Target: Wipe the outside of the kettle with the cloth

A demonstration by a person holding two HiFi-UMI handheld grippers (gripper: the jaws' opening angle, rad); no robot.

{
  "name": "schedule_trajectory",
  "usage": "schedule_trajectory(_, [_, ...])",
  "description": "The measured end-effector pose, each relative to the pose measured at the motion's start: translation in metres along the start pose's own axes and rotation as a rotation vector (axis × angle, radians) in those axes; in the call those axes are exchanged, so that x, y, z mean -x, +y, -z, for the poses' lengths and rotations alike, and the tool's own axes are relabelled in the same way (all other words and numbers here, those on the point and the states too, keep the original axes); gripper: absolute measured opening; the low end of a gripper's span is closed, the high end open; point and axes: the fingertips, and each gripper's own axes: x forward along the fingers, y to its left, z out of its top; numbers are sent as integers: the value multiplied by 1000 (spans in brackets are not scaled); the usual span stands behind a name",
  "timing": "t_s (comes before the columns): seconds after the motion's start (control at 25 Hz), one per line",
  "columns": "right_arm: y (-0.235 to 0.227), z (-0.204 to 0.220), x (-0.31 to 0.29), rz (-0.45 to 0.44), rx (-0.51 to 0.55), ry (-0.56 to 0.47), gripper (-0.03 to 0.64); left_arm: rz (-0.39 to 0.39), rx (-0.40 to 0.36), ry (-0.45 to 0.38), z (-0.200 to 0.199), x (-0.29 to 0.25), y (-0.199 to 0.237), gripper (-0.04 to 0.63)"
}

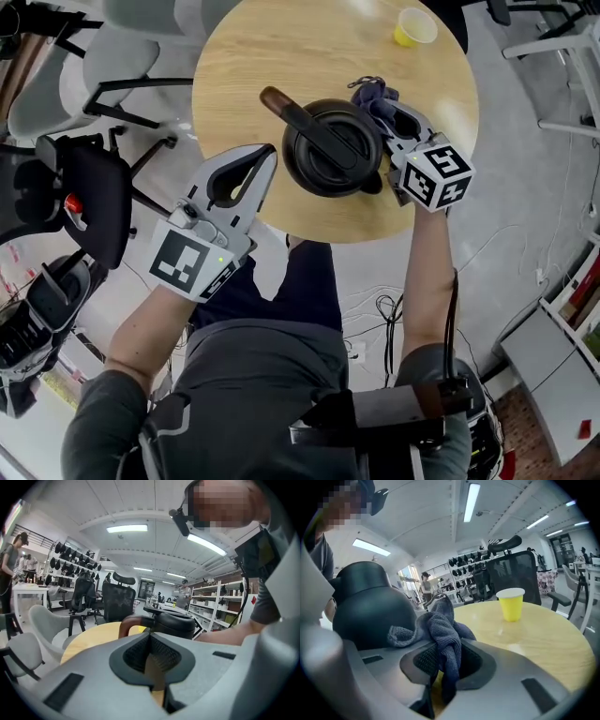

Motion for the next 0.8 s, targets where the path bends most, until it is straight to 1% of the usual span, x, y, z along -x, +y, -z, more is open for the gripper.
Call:
schedule_trajectory(0.24, [-2, 11, -5, -1, 58, 58, 95, -28, -5, -3, -3, -1, 5, 9])
schedule_trajectory(0.32, [-4, 15, -6, 3, 58, 71, 95, -39, -10, -6, -5, 0, 5, 9])
schedule_trajectory(0.4, [-3, 11, -3, 5, 45, 60, 95, -48, -12, -8, -8, 1, 6, 9])
schedule_trajectory(0.48, [3, -13, 7, -7, 40, 7, 95, -52, -13, -14, -15, 3, 5, 9])
schedule_trajectory(0.56, [18, -52, 20, -43, 60, -67, 95, -51, -21, -23, -25, 6, 3, 9])
schedule_trajectory(0.68, [44, -108, 35, -111, 144, -148, 95, -53, -29, -38, -38, 11, 2, 9])
schedule_trajectory(0.8, [60, -136, 36, -171, 223, -168, 95, -62, -29, -48, -45, 15, 3, 9])
